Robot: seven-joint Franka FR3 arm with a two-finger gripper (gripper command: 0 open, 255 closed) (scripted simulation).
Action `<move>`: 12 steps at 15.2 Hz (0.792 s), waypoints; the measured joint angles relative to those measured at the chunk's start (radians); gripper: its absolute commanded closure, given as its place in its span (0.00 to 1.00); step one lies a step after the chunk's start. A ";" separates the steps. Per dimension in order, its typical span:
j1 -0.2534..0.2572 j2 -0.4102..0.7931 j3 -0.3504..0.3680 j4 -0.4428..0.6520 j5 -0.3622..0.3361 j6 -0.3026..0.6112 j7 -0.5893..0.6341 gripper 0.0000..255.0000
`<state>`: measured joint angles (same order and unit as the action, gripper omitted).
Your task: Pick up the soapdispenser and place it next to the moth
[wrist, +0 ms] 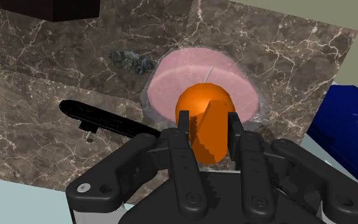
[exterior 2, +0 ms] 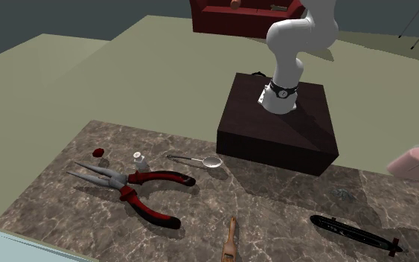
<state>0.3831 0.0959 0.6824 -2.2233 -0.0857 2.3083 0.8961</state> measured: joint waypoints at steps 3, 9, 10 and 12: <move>0.005 0.030 -0.006 -0.016 -0.029 0.038 0.020 1.00; 0.021 0.099 -0.025 -0.033 -0.098 0.107 0.068 1.00; 0.023 0.109 -0.030 -0.036 -0.108 0.118 0.075 1.00; 0.031 0.133 -0.040 -0.042 -0.134 0.142 0.092 1.00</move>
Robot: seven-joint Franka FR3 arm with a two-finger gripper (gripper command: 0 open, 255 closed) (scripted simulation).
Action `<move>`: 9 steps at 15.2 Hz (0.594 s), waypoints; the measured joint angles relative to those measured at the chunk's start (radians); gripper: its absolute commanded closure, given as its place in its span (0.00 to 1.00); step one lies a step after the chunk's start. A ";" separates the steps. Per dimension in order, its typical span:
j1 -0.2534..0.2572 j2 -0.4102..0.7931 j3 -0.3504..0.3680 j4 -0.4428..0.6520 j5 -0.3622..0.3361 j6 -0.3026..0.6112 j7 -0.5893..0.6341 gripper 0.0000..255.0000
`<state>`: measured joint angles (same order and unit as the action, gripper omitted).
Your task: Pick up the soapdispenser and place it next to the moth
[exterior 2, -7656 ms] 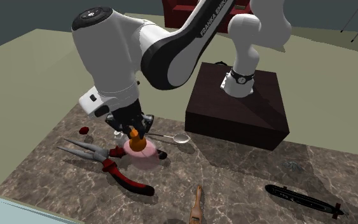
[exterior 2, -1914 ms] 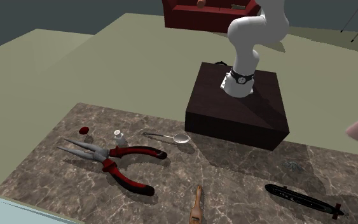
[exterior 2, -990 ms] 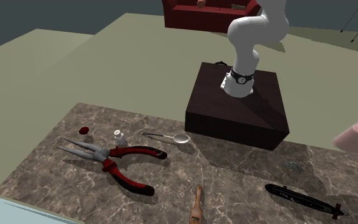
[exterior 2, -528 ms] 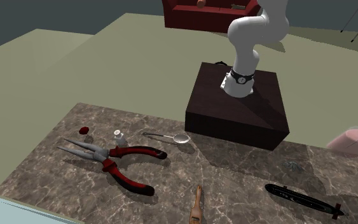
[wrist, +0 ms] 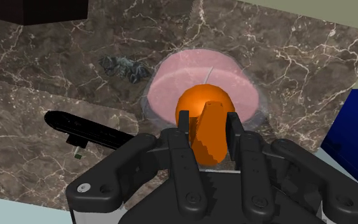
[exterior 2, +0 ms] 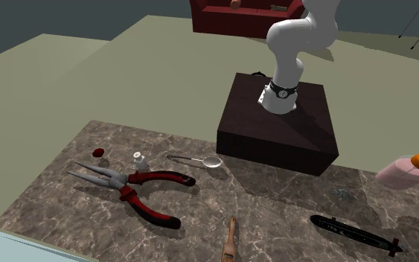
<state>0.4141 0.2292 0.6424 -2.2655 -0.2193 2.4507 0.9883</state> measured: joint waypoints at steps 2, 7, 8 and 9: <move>0.010 0.027 -0.012 -0.002 -0.028 0.023 0.020 1.00; 0.037 0.088 -0.047 -0.003 -0.092 0.073 0.065 1.00; 0.041 0.098 -0.054 -0.006 -0.103 0.084 0.071 1.00; 0.047 0.113 -0.064 -0.004 -0.118 0.095 0.081 1.00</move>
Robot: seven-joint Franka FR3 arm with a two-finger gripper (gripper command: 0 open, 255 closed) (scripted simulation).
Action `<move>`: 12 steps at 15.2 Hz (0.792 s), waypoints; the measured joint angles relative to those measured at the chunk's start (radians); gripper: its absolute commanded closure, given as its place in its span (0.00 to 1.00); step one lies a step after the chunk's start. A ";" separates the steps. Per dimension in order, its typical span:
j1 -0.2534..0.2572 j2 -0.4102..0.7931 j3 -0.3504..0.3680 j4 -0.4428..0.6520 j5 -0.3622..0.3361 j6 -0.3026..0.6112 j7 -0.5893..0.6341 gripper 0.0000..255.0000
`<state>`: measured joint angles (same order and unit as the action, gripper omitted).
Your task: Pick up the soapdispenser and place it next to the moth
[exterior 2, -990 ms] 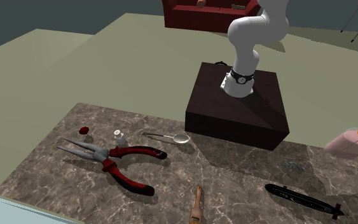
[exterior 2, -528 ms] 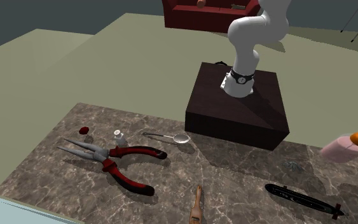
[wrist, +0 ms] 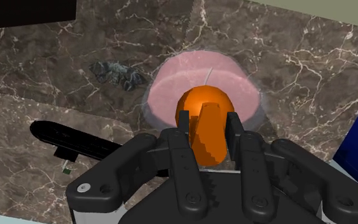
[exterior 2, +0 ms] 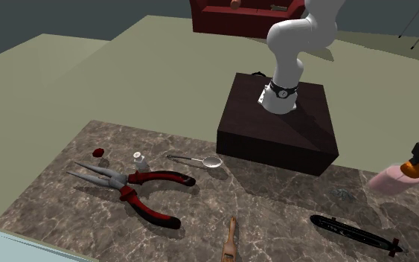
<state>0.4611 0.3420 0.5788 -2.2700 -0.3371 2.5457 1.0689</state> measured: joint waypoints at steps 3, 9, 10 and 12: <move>0.022 0.037 -0.024 0.005 -0.037 0.026 0.029 1.00; 0.064 0.112 -0.080 0.018 -0.108 0.081 0.078 1.00; 0.066 0.118 -0.085 0.019 -0.113 0.086 0.081 1.00; 0.068 0.121 -0.088 0.019 -0.117 0.090 0.083 1.00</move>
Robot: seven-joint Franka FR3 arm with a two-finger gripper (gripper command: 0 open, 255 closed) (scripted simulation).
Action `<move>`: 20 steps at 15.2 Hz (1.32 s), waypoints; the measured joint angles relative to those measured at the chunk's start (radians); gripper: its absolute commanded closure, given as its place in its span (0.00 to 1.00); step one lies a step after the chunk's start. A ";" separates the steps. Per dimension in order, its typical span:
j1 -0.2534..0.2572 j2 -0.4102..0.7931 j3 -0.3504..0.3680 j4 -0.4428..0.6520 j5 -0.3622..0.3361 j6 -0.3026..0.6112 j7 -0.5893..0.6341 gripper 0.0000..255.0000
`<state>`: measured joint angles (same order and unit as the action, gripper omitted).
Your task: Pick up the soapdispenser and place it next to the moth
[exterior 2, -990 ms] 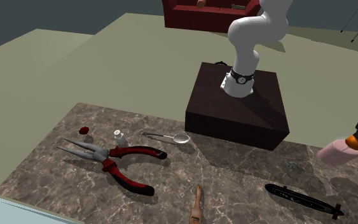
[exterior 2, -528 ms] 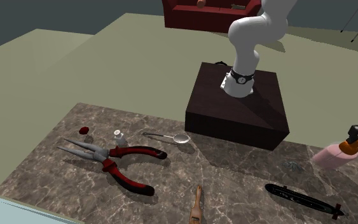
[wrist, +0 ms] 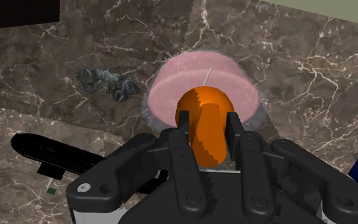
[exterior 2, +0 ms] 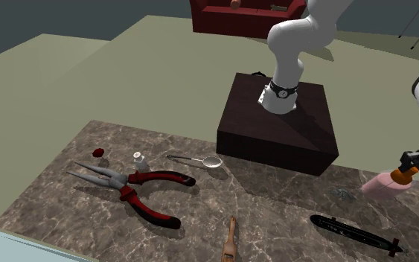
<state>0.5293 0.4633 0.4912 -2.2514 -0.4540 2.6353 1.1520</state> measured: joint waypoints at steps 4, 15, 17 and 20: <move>0.001 0.001 -0.001 0.000 -0.001 0.001 0.001 0.00; -0.063 -0.109 0.081 -0.022 0.099 -0.075 -0.069 0.00; -0.066 -0.116 0.087 -0.018 0.108 -0.085 -0.075 0.00; -0.068 -0.119 0.089 -0.019 0.112 -0.087 -0.078 0.00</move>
<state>0.4611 0.3445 0.5803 -2.2707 -0.3423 2.5484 1.0742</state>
